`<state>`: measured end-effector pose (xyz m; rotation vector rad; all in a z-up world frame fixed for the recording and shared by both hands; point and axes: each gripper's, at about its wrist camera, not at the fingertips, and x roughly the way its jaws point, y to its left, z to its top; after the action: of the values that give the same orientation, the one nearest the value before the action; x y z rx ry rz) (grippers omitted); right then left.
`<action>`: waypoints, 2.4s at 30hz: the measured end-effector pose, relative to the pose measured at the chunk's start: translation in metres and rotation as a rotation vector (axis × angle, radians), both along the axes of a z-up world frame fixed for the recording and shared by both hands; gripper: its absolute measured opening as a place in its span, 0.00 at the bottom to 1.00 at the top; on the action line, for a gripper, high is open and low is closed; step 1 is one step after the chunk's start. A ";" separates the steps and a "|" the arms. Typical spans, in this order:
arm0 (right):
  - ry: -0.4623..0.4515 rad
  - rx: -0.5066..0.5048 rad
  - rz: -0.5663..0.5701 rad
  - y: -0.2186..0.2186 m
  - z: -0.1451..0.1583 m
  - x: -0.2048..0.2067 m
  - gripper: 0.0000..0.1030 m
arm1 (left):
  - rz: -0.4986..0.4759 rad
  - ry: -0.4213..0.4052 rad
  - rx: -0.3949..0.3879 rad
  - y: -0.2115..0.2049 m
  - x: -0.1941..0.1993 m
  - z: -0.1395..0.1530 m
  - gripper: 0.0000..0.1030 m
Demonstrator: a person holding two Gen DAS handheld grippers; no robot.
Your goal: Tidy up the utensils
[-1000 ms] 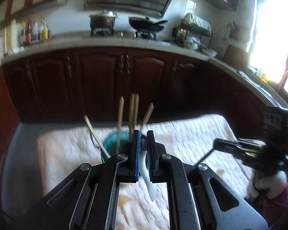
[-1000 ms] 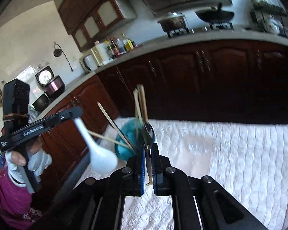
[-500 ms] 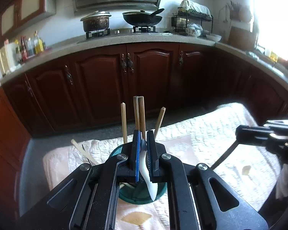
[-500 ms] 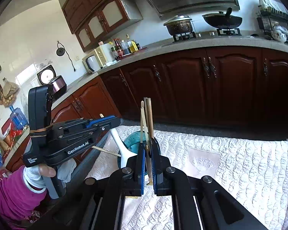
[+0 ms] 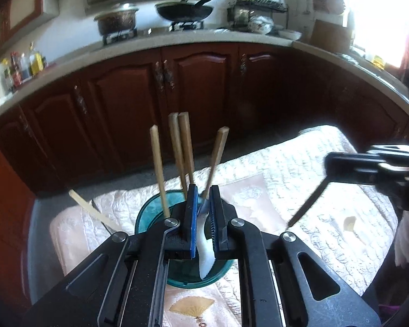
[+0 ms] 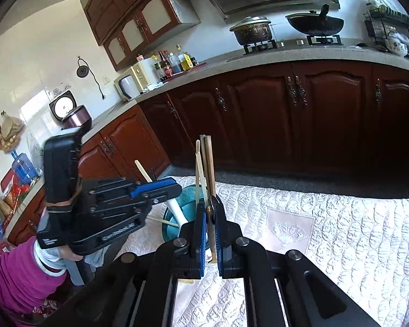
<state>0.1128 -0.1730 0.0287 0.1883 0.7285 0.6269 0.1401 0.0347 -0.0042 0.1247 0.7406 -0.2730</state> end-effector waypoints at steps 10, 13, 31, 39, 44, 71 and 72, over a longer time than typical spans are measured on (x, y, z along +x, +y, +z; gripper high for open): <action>-0.016 -0.001 -0.016 0.018 0.002 0.017 0.05 | 0.073 0.087 -0.058 0.014 -0.002 -0.023 0.09; -0.022 0.003 -0.018 0.024 0.004 0.025 0.05 | 0.096 0.105 -0.101 0.021 -0.005 -0.022 0.09; 0.047 -0.084 -0.016 0.077 -0.047 0.062 0.05 | 0.199 0.062 -0.295 0.067 -0.049 0.011 0.43; 0.113 -0.115 0.011 0.087 -0.079 0.065 0.05 | 0.238 0.055 -0.283 0.068 -0.064 0.001 0.45; 0.117 -0.072 0.014 0.076 -0.070 0.055 0.23 | 0.251 0.033 -0.257 0.063 -0.071 0.000 0.48; 0.015 -0.131 -0.159 0.046 -0.050 -0.046 0.39 | 0.294 -0.065 -0.089 0.013 -0.109 -0.009 0.49; 0.014 -0.127 -0.162 0.046 -0.049 -0.047 0.39 | 0.300 -0.072 -0.077 0.012 -0.111 -0.008 0.49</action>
<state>0.0655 -0.1269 -0.0199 0.1329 0.7558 0.4245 0.0292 0.0471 -0.0124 -0.0497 0.6659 -0.0111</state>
